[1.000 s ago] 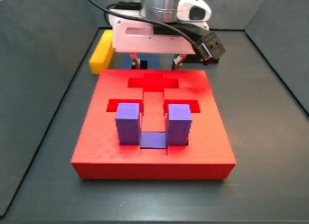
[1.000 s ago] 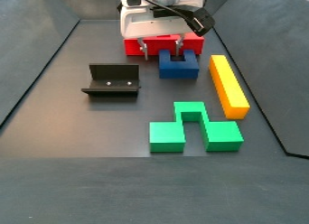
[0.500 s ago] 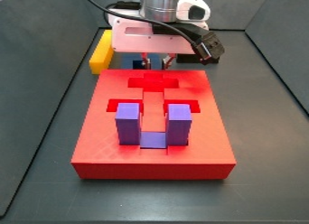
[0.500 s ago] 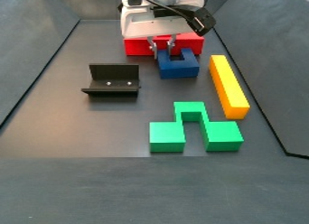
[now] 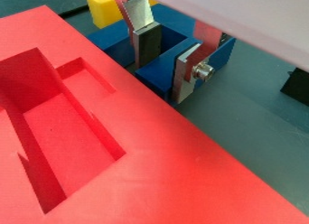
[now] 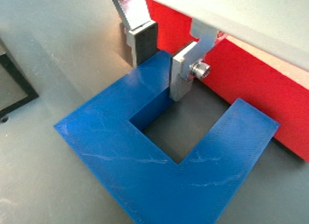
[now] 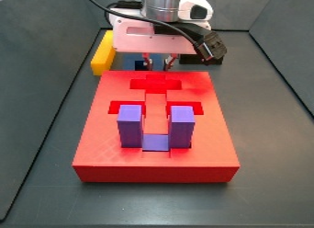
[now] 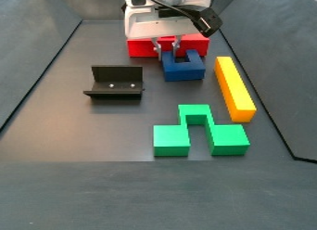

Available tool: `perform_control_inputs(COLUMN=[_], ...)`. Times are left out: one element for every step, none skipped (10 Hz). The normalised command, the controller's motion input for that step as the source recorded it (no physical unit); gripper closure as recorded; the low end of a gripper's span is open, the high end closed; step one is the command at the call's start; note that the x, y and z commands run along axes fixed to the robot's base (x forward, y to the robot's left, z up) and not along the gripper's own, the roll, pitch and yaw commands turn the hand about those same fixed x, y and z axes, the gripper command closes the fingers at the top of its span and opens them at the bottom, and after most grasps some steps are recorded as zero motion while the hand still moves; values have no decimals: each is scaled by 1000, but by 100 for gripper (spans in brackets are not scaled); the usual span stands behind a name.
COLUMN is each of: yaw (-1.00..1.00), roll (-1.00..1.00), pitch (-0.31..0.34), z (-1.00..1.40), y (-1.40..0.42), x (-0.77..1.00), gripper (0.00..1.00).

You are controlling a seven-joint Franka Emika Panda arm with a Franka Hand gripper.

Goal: Pick up the blue object. Move up. Place the blue object on the fixture. Regrasp the blue object. Move to above the board. Insert the blue object.
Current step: Pick up the blue object, then move up.

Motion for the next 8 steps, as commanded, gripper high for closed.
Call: perform_control_inputs(yaw=[0, 0, 0, 0, 0, 0, 0, 0], roll=[0, 0, 0, 0, 0, 0, 0, 0], pitch=[0, 0, 0, 0, 0, 0, 0, 0], z=[0, 0, 0, 0, 0, 0, 0, 833], y=[0, 0, 0, 0, 0, 0, 0, 0], x=[0, 0, 0, 0, 0, 0, 0, 0], gripper=[100, 100, 100, 100, 100, 100, 100, 100])
